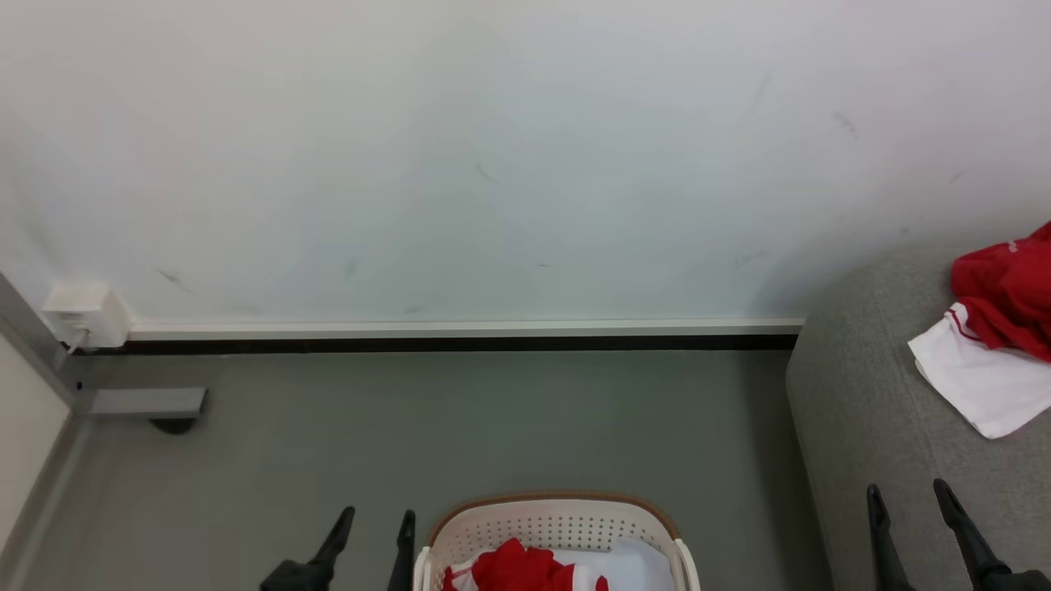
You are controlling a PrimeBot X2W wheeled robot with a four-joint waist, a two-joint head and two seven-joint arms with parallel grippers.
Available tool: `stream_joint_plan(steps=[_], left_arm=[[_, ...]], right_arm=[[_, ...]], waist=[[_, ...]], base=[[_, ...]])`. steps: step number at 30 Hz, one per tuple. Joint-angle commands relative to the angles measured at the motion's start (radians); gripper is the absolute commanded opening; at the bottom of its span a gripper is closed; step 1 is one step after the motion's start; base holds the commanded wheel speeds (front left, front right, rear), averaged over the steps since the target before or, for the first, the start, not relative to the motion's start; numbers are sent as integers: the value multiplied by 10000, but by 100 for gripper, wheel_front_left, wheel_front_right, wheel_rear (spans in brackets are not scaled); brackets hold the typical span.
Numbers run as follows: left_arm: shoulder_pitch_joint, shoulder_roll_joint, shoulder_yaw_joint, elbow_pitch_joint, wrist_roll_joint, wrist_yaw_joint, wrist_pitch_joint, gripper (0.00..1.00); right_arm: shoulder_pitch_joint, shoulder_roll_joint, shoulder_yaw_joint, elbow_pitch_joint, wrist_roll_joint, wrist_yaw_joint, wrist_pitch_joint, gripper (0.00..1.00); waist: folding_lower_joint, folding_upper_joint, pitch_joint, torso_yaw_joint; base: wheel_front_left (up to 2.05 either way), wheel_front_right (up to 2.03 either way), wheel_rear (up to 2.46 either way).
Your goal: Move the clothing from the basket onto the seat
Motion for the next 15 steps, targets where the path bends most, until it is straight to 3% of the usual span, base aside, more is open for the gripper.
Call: stream_joint_plan(steps=[1, 8, 15], left_arm=[[-105, -20, -11, 68, 83, -50, -6, 100], [-1222, -97, -744, 1507, 547, -330, 21, 100], [-3081, -145, -1855, 3784, 935, -723, 920, 100]], right_arm=[[-153, -8, 15, -78, 110, -25, 9, 100], [-649, -29, 91, -457, 179, -25, 9, 100], [-1334, -67, 101, -730, 395, -25, 9, 100]], waist=[[-1, 0, 132, -202], [-1, 0, 1126, -1045], [-1, 0, 2510, -2006]], base=[[0, 0, 0], [0, 0, 0], [0, 0, 0]])
